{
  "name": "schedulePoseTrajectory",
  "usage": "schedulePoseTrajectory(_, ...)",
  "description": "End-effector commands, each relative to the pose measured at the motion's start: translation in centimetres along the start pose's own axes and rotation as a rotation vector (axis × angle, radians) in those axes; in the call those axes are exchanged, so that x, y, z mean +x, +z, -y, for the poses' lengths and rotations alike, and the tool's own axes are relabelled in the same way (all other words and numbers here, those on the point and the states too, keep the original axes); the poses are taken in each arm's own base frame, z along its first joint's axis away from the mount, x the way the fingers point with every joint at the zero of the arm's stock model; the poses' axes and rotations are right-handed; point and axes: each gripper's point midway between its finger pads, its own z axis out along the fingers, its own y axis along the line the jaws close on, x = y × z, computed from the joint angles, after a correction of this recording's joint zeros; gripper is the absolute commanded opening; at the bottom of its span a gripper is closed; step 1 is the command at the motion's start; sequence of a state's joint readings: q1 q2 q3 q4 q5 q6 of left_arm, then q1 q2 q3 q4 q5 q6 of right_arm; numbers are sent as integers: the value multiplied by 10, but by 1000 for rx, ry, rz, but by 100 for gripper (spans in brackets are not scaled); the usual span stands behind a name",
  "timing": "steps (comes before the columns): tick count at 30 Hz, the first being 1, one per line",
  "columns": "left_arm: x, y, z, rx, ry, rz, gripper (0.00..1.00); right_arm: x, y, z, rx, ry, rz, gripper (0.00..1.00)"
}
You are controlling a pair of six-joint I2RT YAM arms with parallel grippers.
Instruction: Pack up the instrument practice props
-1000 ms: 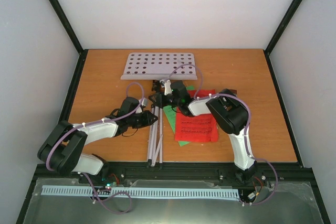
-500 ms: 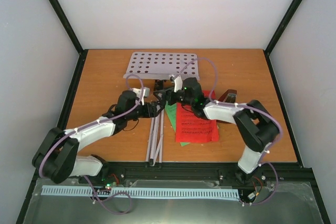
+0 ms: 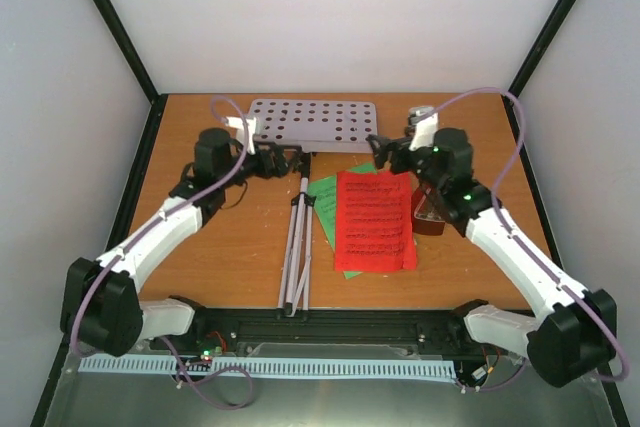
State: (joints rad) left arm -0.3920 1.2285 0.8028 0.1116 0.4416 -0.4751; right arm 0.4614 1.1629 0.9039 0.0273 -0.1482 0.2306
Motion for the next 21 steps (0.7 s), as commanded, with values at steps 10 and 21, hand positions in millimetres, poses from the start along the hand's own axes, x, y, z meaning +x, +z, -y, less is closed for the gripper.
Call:
schedulePoseTrajectory(10,-103,-146,-213,-405,-152,393,99,-15,-136,228,612,230,105,100)
schedulePoseTrajectory(21,-23,-247,-266,-923,37,653,99,71,-199,288,944,140,242,100)
